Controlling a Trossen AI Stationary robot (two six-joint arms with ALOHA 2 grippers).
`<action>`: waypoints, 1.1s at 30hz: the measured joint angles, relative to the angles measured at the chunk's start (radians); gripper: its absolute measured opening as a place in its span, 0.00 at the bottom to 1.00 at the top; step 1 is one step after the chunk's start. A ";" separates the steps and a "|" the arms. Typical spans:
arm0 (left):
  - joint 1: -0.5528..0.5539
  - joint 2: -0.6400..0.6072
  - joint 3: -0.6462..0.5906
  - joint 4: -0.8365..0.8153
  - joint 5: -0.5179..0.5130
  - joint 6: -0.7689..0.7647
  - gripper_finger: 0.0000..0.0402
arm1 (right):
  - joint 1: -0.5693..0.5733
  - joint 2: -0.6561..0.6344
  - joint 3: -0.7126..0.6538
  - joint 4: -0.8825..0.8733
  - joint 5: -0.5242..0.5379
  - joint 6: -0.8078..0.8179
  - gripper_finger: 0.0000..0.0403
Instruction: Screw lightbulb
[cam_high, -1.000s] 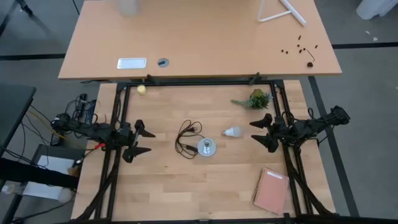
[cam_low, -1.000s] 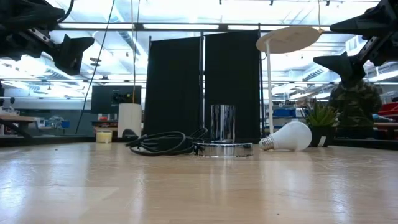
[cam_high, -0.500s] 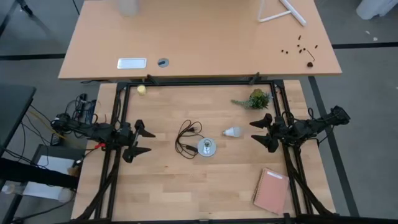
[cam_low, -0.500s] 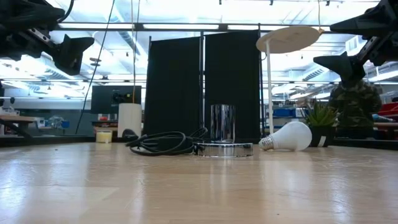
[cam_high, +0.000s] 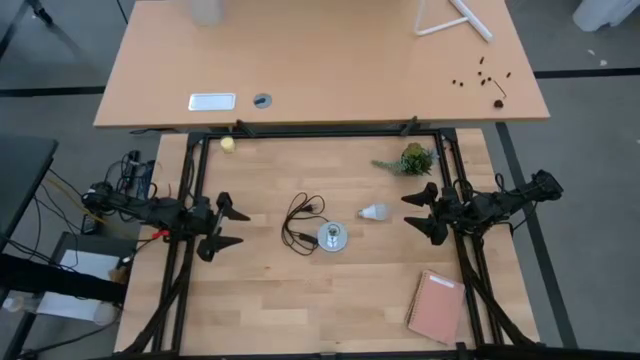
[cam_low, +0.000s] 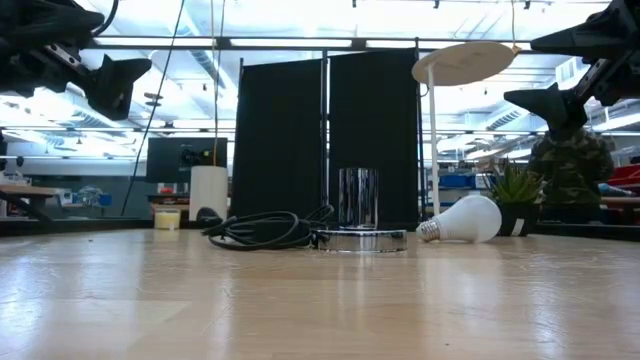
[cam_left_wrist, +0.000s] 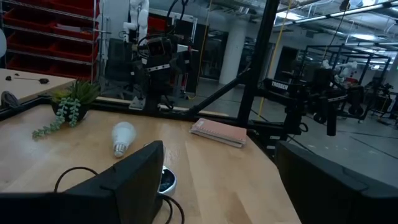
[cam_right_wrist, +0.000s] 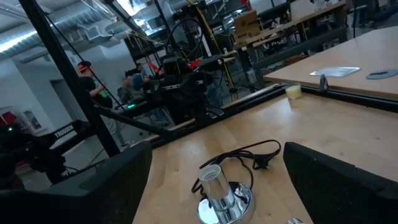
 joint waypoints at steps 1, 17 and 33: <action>0.000 0.000 0.000 0.011 0.000 0.000 0.78 | 0.000 0.000 0.000 0.000 0.000 0.000 0.93; 0.000 0.000 0.000 0.190 -0.111 -0.076 0.78 | 0.000 0.000 0.000 0.000 0.000 0.000 0.93; 0.000 0.039 0.017 0.177 -0.291 -0.033 0.78 | -0.003 0.000 0.000 0.158 0.003 0.111 0.93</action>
